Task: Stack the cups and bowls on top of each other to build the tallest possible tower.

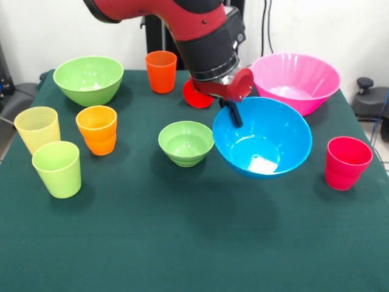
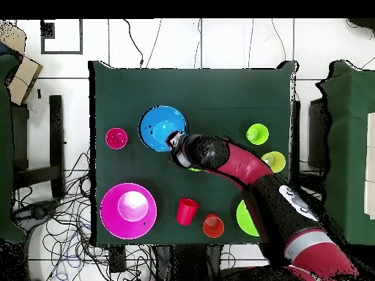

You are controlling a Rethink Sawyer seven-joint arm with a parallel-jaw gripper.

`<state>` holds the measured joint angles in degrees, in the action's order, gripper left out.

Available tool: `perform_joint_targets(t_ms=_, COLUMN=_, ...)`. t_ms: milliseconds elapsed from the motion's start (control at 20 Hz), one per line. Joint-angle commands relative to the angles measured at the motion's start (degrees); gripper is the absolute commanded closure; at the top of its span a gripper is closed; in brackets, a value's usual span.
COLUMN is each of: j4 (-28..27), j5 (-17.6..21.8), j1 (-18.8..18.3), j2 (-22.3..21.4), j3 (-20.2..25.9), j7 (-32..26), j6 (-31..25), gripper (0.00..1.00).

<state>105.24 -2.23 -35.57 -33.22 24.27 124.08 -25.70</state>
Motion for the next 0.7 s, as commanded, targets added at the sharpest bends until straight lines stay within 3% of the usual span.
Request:
perform_joint_targets(t_ms=50, j4=4.7, j5=4.6, j1=-0.9, j2=-2.3, j3=3.4, j7=-1.2, j6=3.8, gripper=1.0)
perform_joint_targets(t_ms=700, j4=8.0, j5=8.3, j1=-5.7, j2=-3.4, j3=4.6, j7=-2.5, j6=5.0, gripper=1.0)
